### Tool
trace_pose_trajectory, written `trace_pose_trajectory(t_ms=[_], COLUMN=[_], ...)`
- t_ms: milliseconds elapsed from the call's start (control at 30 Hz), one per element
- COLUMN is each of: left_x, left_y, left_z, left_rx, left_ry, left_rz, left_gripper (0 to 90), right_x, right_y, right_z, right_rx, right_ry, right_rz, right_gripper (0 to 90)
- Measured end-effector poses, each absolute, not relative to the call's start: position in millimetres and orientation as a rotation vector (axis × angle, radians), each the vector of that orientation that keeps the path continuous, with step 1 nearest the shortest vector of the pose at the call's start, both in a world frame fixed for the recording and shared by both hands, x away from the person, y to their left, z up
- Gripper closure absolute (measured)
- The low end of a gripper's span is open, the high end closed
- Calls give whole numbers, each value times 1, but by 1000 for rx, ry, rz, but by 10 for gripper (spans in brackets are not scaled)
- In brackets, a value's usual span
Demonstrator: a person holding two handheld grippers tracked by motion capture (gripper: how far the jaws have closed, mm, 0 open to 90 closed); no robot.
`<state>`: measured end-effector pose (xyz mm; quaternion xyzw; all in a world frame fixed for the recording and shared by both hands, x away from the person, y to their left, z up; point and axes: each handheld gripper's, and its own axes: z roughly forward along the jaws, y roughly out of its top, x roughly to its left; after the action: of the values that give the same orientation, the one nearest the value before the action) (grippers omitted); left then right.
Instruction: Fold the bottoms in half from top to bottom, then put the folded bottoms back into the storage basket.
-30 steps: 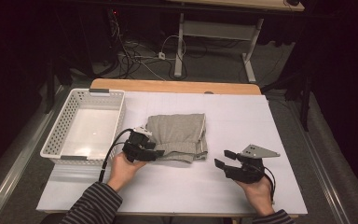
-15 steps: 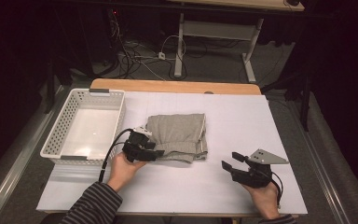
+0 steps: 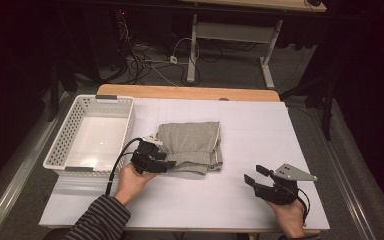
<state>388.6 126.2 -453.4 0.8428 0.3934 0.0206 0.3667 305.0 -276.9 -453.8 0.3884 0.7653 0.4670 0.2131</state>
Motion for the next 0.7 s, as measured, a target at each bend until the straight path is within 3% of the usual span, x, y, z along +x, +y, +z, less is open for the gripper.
trace_pose_trajectory(t_ms=[700], left_x=[389], left_y=[132], left_z=[-453], left_rx=[2155], left_ry=[1021], left_rz=[63], left_gripper=[415], right_x=[307], right_y=[-278], right_z=[-456], right_rx=[1070], right_ry=[2129], right_rz=[1272], right_gripper=[412])
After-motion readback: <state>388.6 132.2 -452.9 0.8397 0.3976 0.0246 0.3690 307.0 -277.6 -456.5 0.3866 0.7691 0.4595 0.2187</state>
